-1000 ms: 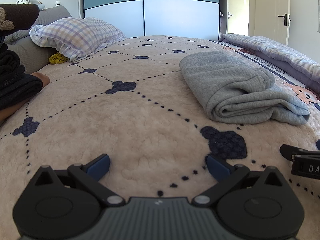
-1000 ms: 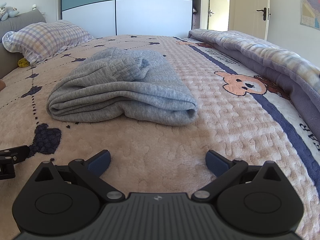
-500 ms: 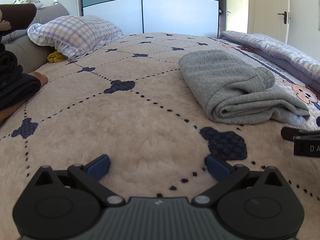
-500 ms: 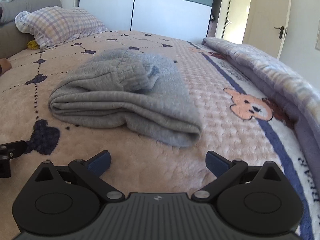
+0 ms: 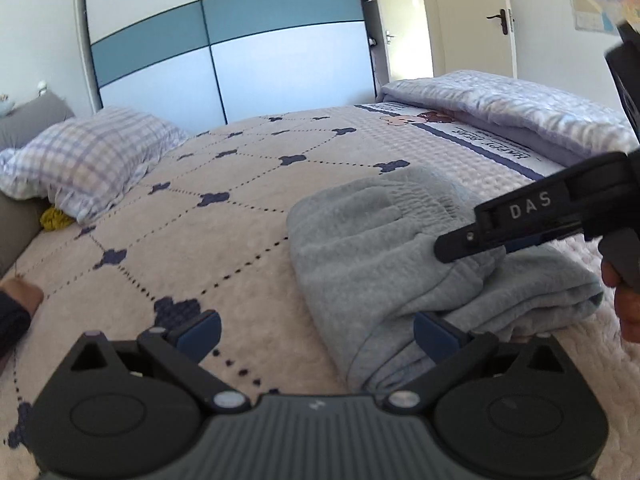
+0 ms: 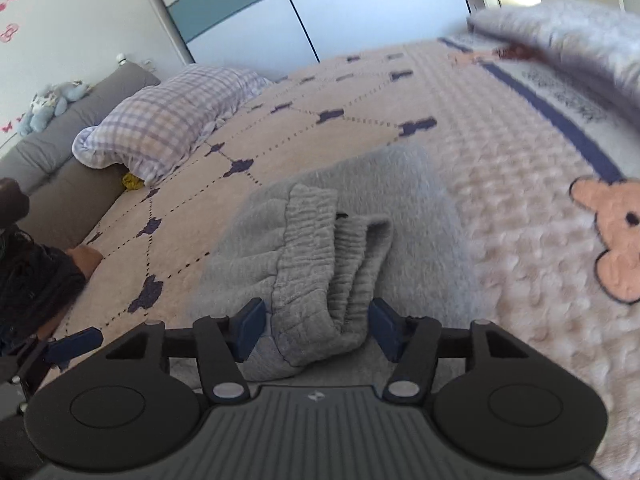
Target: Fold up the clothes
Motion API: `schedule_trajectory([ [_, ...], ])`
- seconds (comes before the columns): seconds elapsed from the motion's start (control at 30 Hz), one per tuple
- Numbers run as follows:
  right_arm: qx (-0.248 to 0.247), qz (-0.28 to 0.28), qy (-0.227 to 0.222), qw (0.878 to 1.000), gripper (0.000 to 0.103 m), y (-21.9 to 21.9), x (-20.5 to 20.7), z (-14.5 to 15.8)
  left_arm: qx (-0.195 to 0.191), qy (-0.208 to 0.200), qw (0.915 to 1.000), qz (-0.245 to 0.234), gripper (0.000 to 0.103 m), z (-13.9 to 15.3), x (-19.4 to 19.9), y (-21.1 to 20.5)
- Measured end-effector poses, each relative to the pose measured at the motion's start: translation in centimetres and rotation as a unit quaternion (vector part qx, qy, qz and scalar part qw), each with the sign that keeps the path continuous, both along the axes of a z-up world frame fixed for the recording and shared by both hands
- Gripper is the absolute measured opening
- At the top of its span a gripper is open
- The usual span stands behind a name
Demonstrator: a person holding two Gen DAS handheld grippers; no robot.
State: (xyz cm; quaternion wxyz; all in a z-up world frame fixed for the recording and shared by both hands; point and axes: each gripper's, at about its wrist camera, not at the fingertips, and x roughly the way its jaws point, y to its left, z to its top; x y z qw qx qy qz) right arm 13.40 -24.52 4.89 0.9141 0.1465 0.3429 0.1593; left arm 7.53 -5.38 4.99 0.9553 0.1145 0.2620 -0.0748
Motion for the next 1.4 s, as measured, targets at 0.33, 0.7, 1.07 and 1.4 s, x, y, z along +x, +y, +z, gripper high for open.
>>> schedule_trajectory([
  [0.33, 0.012, 0.041, -0.038, 0.998, 0.010, 0.6, -1.6, 3.6, -0.004, -0.010, 0.9997, -0.023, 0.103, -1.2, 1.2, -1.7],
  [0.7, 0.039, -0.026, -0.006, 0.999, 0.071, -3.6, -2.6, -0.8, -0.095, 0.018, 0.9949, -0.029, 0.058, -1.6, 3.1, 1.0],
  [1.07, -0.161, 0.120, -0.066, 0.977, 0.031, 4.6, -3.6, -1.3, -0.318, 0.071, 0.9384, 0.115, 0.013, -2.2, 3.7, 10.6],
  [1.4, -0.039, 0.013, -0.129, 0.991, 0.013, -0.3, -7.4, 5.9, -0.359, 0.024, 0.9163, 0.175, 0.000, 0.0, -0.8, 17.4],
])
